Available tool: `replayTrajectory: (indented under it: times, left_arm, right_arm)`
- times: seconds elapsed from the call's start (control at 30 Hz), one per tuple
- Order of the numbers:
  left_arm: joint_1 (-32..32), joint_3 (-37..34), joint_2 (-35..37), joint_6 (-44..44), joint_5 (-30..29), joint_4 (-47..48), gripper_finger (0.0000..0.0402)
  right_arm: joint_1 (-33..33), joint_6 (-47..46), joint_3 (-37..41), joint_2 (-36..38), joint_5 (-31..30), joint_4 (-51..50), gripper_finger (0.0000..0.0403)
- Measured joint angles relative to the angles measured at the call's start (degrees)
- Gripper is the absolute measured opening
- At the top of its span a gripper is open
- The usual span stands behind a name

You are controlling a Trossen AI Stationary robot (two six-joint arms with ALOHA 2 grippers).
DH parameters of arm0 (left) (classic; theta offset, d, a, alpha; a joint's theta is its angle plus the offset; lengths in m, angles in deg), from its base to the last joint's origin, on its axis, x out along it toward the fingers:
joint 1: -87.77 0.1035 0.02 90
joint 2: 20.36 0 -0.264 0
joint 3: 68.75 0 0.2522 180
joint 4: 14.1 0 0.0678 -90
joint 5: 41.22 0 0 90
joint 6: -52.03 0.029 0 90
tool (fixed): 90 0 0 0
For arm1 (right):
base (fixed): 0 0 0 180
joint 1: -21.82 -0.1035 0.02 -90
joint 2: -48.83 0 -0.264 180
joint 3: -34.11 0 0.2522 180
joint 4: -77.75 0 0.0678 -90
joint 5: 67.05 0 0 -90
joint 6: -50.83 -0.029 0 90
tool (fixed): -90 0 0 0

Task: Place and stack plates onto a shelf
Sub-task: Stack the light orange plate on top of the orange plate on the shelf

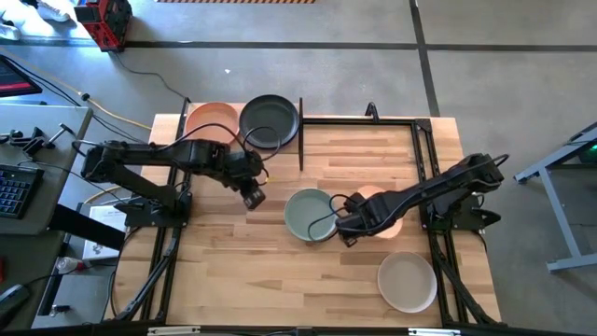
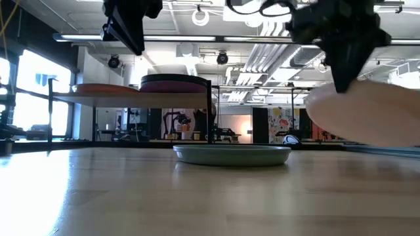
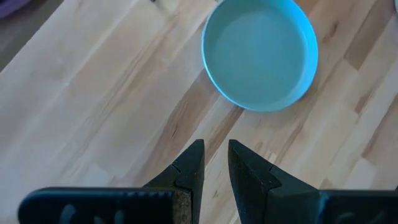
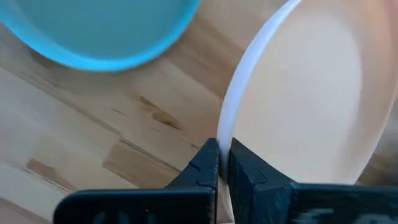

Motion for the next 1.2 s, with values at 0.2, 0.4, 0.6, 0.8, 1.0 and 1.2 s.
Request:
replayTrajectory:
  times: [0.2, 0.4, 0.6, 0.8, 1.0, 1.2]
  left_arm:
    - [3.0, 0.0, 0.0, -4.4, 1.7, -0.1, 0.0062]
    - [6.0, 0.0, 0.0, -4.8, 3.2, -0.2, 0.0062]
    - [8.9, 0.0, 0.0, -4.8, 3.2, -0.7, 0.0062]
    - [11.6, 0.0, 0.0, -5.2, 3.2, -6.4, 0.0062]
    - [14.3, 0.1, 0.1, -6.3, 3.6, -13.3, 0.0062]
    - [18.1, 0.1, 0.1, -7.3, 6.2, -17.0, 0.0062]
  right_arm:
    - [0.3, 4.9, -8.2, 0.0, -5.2, -6.3, 0.0]
    - [2.7, 15.3, -15.2, 0.0, -10.2, -9.5, 0.0]
    - [7.5, 29.9, -20.9, 0.0, -15.0, -9.7, 0.0]
    - [13.3, 45.8, -25.3, 0.0, -18.5, -8.9, 0.0]
    - [18.8, 65.4, -28.0, 0.0, -18.0, -4.5, 0.0]
    - [23.1, 83.0, -29.0, 0.0, -13.3, 0.2, 0.0]
